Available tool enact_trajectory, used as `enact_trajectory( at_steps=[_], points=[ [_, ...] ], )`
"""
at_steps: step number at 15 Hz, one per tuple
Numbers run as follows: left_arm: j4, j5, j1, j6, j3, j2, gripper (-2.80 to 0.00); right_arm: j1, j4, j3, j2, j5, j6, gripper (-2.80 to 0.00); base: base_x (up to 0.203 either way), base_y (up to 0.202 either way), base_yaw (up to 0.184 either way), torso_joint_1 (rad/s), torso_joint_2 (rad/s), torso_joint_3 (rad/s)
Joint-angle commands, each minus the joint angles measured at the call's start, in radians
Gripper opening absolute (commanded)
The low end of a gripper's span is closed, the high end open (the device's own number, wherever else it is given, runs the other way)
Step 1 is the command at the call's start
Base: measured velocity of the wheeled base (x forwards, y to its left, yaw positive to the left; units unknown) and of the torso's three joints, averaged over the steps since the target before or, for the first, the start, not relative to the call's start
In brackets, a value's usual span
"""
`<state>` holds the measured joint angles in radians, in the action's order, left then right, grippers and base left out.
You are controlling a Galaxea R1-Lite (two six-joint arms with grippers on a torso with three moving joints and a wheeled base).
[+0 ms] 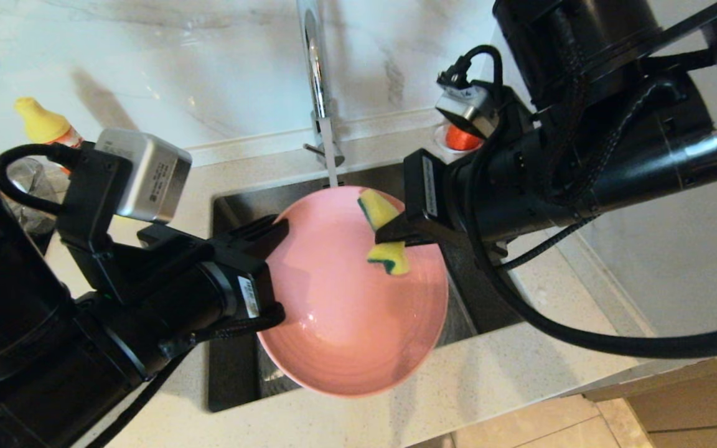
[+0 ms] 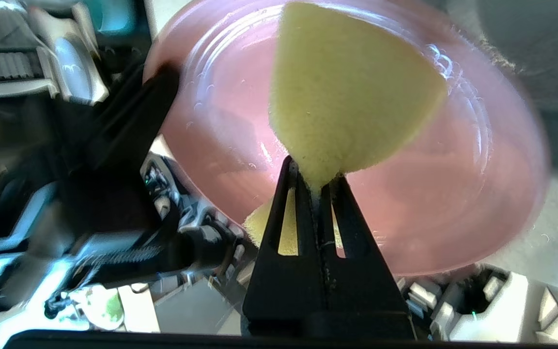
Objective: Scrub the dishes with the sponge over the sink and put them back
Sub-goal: Wipe the plate
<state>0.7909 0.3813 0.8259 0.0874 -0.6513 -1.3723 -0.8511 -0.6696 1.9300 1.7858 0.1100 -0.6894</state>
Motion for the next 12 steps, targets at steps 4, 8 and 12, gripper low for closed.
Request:
enact_trajectory(
  at_steps=[4,8,12],
  points=[
    [0.015,0.002,-0.002,-0.007,-0.012,-0.021,-2.8,-0.011,-0.008,0.001,0.006,0.019,-0.007,-2.8,0.0,0.0,0.0,0.0,0.0,0.0],
    [0.119,0.002,-0.001,0.009,0.001,-0.056,-2.8,-0.071,-0.022,0.002,0.007,0.118,-0.014,-2.8,0.0,0.0,0.0,0.0,0.0,0.0],
    [0.234,-0.005,-0.001,0.041,0.057,-0.053,-2.8,-0.077,-0.028,0.006,0.05,0.168,-0.017,-2.8,0.0,0.0,0.0,0.0,0.0,0.0]
  ],
)
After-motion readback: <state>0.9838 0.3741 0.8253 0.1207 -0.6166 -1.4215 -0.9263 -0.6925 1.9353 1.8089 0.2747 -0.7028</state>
